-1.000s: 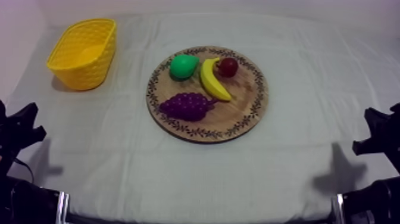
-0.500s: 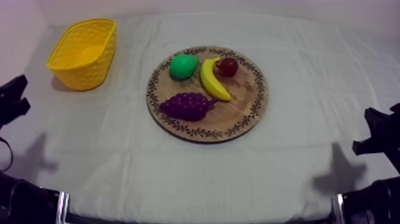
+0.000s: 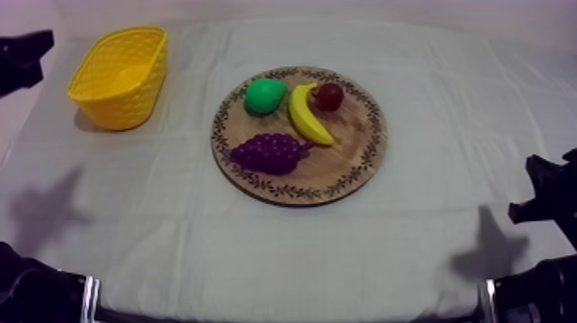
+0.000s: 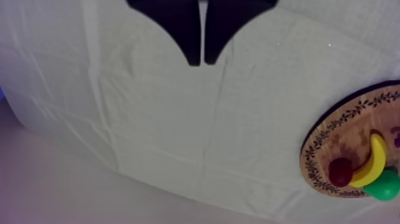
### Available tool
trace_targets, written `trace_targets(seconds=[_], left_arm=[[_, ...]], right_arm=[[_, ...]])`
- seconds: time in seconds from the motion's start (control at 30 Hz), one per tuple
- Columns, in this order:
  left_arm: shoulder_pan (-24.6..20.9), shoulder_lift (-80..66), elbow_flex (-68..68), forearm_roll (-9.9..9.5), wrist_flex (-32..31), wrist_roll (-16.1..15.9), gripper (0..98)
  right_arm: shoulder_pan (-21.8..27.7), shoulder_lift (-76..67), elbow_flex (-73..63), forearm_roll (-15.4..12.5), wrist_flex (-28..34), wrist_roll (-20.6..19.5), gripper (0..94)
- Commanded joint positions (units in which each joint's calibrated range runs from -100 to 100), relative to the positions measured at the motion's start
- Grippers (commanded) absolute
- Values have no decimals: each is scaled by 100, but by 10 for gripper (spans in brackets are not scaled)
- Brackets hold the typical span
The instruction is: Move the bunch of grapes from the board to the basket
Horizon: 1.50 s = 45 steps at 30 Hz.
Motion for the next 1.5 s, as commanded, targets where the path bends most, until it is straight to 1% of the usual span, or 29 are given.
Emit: trace_targets(seconds=[0.0, 0.13, 0.5, 0.63, 0.73, 1.13, 1.47], left_arm=[[184, 519, -522, -2, 52, -44, 0], [467, 1098, -1062, -4, 230, -143, 0], [1239, 2399, -2424, -5, 1004, -409, 0], [1472, 2819, -2825, -5, 1309, -491, 0], [1623, 3098, -3022, 6, 1423, -556, 0], [2011, 3985, -3224, 18, 1560, -692, 0], [2186, 4827, -3522, 64, 1863, -1012, 0]], right_arm=[[-1, 2, -1, -1, 7, 0, 3], [-1, 2, -1, -1, 7, 0, 3], [-1, 2, -1, -1, 7, 0, 3], [-1, 2, -1, -1, 7, 0, 3], [-1, 2, -1, -1, 7, 0, 3], [-1, 2, -1, -1, 7, 0, 3], [-1, 2, -1, -1, 7, 0, 3]])
